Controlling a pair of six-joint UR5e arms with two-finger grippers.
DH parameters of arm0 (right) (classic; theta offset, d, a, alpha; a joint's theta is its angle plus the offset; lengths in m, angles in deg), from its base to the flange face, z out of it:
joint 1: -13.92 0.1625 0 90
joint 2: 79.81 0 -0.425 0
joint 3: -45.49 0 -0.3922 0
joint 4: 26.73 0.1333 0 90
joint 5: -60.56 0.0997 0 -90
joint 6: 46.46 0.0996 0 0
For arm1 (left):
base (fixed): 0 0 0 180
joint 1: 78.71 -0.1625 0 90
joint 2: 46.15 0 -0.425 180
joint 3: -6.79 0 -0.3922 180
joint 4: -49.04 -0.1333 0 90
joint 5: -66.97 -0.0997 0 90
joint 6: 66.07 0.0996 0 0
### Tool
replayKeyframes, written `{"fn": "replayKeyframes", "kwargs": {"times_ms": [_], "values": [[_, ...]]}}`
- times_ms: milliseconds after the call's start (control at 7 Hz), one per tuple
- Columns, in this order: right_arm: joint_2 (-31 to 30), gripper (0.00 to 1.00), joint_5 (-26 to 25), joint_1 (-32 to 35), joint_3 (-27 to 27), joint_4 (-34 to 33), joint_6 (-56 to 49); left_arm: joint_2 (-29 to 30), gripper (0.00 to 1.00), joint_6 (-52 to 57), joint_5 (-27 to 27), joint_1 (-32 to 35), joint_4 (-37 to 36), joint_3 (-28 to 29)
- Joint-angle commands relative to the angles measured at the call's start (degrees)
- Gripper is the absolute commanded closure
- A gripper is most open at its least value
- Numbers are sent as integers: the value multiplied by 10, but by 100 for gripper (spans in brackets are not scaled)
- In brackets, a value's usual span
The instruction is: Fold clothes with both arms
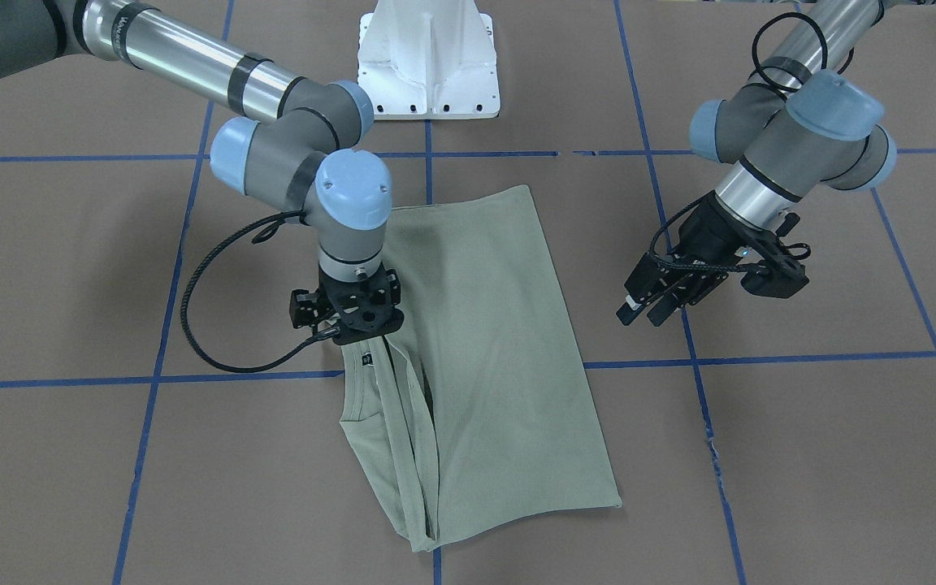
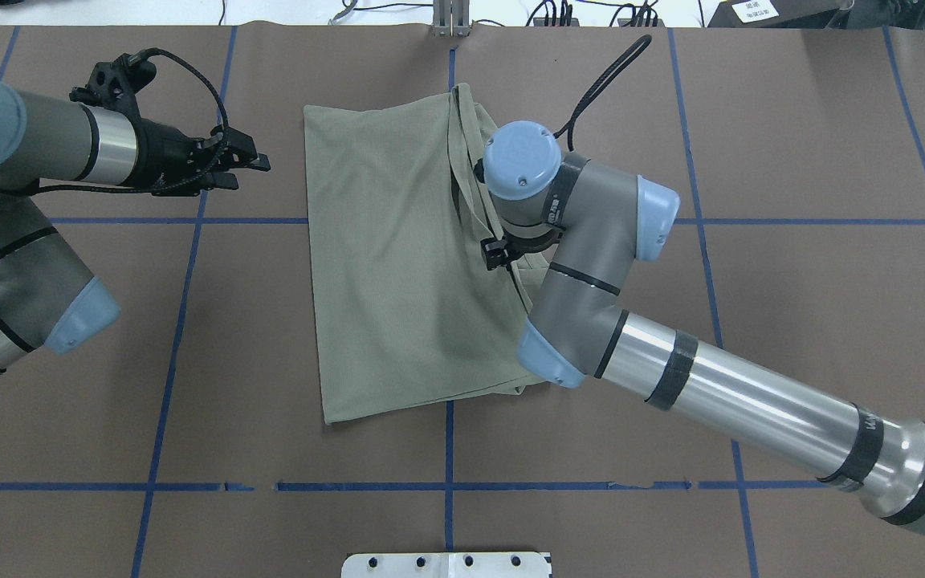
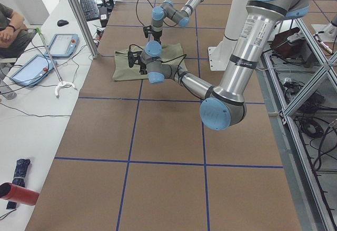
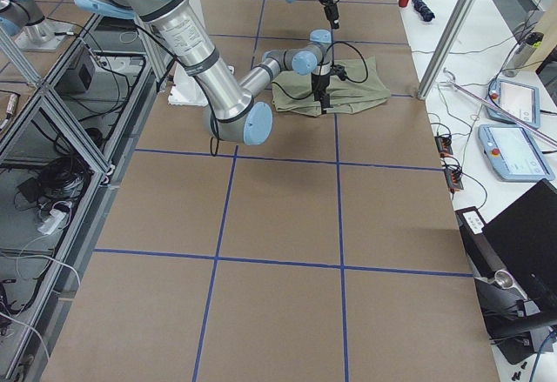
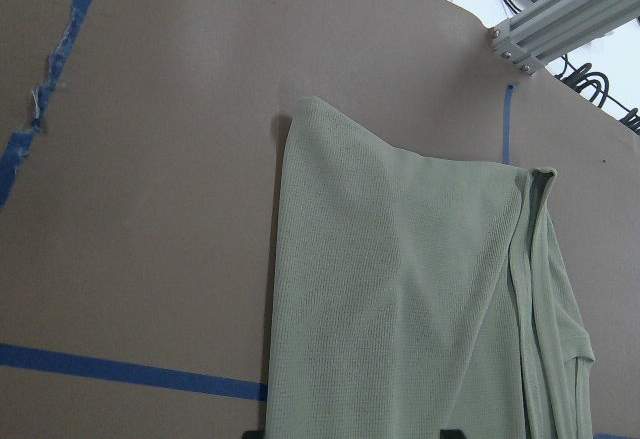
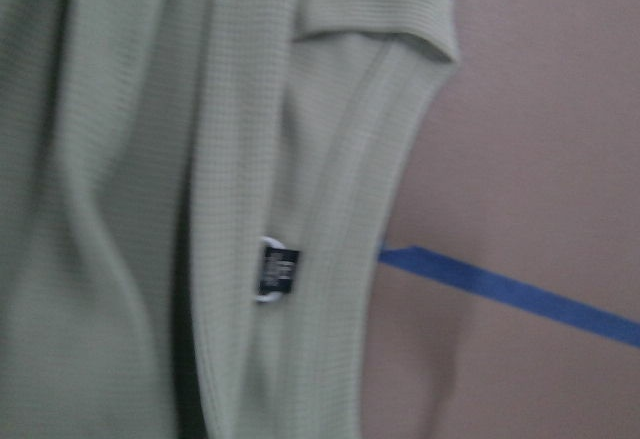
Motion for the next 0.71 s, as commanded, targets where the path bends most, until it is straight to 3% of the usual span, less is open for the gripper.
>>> {"fn": "replayKeyframes", "kwargs": {"times_ms": [0, 571], "values": [[-72, 0, 16, 27, 103, -36, -48, 0, 34, 0, 0, 0, 0, -4], [-17, 0, 13, -1, 105, -47, 119, 0, 34, 0, 1, 0, 0, -5]]}}
